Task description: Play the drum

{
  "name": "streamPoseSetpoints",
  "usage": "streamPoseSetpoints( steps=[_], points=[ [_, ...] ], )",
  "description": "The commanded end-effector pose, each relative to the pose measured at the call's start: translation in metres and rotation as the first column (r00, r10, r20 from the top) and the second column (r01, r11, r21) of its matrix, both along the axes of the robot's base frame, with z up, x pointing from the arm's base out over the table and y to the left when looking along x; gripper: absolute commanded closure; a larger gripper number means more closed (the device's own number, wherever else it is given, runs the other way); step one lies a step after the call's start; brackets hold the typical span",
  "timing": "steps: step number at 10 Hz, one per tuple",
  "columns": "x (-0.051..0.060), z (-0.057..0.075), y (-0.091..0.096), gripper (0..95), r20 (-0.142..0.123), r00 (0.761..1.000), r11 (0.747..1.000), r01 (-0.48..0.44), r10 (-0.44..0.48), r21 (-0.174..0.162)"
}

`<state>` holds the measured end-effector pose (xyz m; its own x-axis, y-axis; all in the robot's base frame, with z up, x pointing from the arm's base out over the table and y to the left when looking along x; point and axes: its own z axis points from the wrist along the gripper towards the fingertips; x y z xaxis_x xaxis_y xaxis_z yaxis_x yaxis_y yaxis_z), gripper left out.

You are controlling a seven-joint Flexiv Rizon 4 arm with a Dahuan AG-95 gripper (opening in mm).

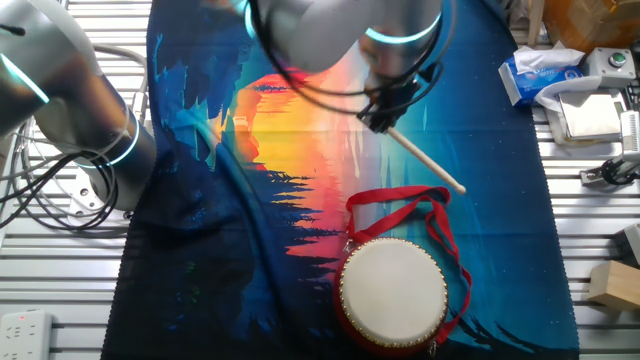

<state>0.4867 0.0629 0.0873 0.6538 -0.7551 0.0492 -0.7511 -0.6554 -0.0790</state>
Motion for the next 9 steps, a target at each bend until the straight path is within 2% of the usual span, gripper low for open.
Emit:
streamPoseSetpoints(
  steps=[1, 2, 5, 7, 8, 9],
  points=[
    [0.006, 0.015, -0.002, 95.0, 0.015, 0.987, 0.986, 0.161, -0.161, -0.03],
    [0.007, 0.019, -0.004, 95.0, 0.016, 0.98, 0.98, 0.199, -0.199, -0.027],
    [0.008, 0.034, -0.013, 95.0, 0.036, 0.907, 0.907, 0.421, -0.42, -0.024],
    [0.012, 0.042, -0.015, 95.0, 0.048, 0.857, 0.857, 0.514, -0.512, -0.03],
    [0.015, 0.048, -0.017, 95.0, 0.056, 0.824, 0.824, 0.565, -0.563, -0.031],
    [0.016, 0.051, -0.018, 95.0, 0.063, 0.816, 0.816, 0.577, -0.574, -0.029]
  ],
)
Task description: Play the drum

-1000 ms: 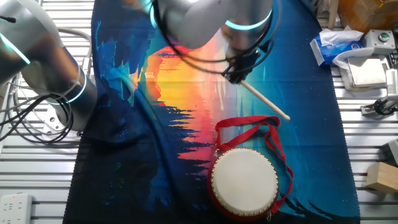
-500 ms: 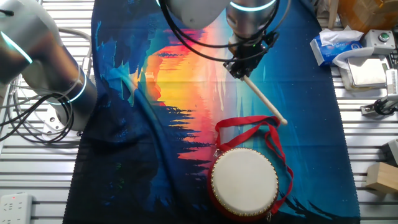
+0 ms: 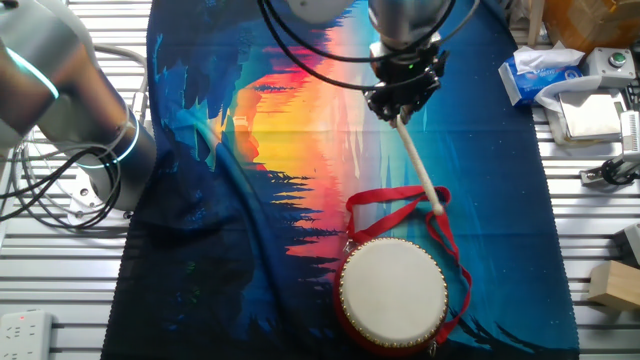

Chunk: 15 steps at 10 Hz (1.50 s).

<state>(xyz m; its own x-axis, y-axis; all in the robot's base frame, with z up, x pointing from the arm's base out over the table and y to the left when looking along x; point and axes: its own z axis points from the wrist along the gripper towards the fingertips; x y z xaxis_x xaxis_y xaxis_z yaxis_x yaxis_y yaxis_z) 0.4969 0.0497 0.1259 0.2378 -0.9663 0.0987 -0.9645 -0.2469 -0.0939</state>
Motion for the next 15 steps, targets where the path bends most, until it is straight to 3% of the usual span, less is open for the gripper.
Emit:
streamPoseSetpoints(
  steps=[1, 5, 9, 10, 11, 12, 13, 15],
  points=[
    [0.006, 0.014, -0.007, 95.0, 0.018, 0.987, 0.988, 0.157, -0.157, -0.01],
    [-0.008, 0.021, -0.026, 95.0, 0.027, 0.981, 0.981, 0.194, -0.193, -0.015],
    [-0.008, 0.032, -0.028, 95.0, 0.106, 0.979, 0.985, 0.173, -0.174, 0.018],
    [-0.006, 0.038, -0.024, 95.0, 0.131, 0.974, 0.982, 0.175, -0.184, 0.075],
    [-0.003, 0.045, -0.019, 95.0, 0.162, 0.971, 0.981, 0.159, -0.175, 0.108],
    [-0.002, 0.051, -0.015, 95.0, 0.171, 0.969, 0.978, 0.155, -0.178, 0.139],
    [-0.001, 0.055, -0.012, 95.0, 0.167, 0.968, 0.975, 0.166, -0.19, 0.148],
    [0.0, 0.057, -0.01, 95.0, 0.1, 0.955, 0.95, 0.26, -0.28, 0.171]
  ],
)
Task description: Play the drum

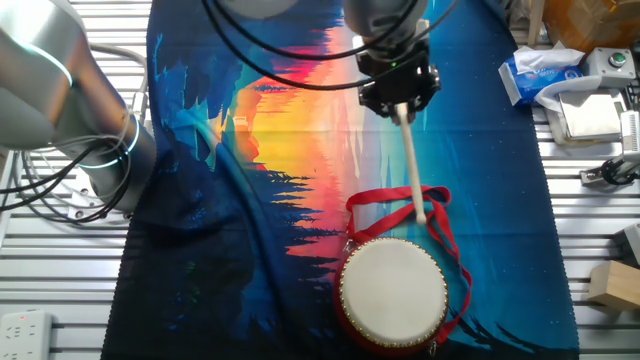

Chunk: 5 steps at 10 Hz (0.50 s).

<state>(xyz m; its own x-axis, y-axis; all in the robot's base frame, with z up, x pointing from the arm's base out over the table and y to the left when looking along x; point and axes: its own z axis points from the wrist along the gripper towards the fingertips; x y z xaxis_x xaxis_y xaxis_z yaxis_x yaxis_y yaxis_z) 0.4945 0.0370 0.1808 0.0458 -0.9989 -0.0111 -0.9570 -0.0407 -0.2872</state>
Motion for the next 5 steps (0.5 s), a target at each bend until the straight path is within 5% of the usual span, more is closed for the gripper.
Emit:
streamPoseSetpoints(
  steps=[1, 3, 5],
  points=[
    [0.0029, 0.0024, 0.0028, 95.0, -0.06, 0.995, 0.996, 0.084, -0.082, 0.031],
    [0.0022, 0.003, 0.003, 95.0, -0.148, 0.977, 0.985, 0.162, -0.152, 0.061],
    [0.002, 0.0032, 0.0032, 95.0, -0.191, 0.968, 0.98, 0.18, -0.162, 0.08]
  ],
)
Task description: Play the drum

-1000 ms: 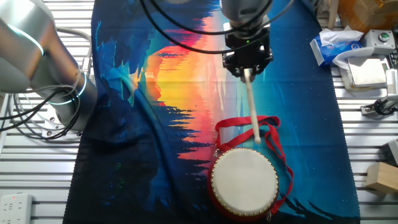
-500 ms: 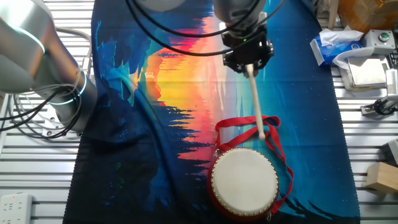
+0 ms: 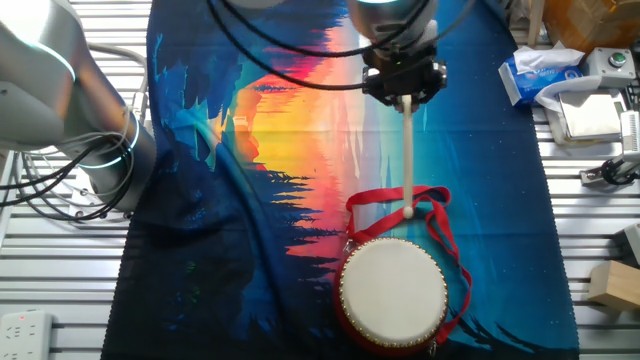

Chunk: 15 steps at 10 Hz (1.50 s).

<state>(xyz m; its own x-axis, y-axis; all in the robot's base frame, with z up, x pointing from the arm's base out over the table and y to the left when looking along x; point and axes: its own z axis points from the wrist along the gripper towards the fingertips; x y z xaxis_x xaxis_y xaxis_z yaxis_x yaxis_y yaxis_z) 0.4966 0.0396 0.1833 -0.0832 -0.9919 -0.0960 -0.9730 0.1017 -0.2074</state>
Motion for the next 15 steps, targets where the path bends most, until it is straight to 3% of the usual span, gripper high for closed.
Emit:
streamPoseSetpoints(
  steps=[1, 4, 12, 15],
  points=[
    [-0.0004, 0.0014, 0.0008, 95.0, -0.118, 0.992, 0.999, 0.051, -0.049, 0.016],
    [-0.0033, 0.0057, 0.0031, 95.0, -0.132, 0.99, 0.998, 0.058, -0.056, 0.008],
    [-0.0034, 0.0058, 0.0032, 95.0, -0.136, 0.986, 0.996, 0.093, -0.092, -0.002],
    [-0.0034, 0.0058, 0.0032, 95.0, -0.128, 0.971, 0.977, 0.194, -0.204, -0.083]
  ],
)
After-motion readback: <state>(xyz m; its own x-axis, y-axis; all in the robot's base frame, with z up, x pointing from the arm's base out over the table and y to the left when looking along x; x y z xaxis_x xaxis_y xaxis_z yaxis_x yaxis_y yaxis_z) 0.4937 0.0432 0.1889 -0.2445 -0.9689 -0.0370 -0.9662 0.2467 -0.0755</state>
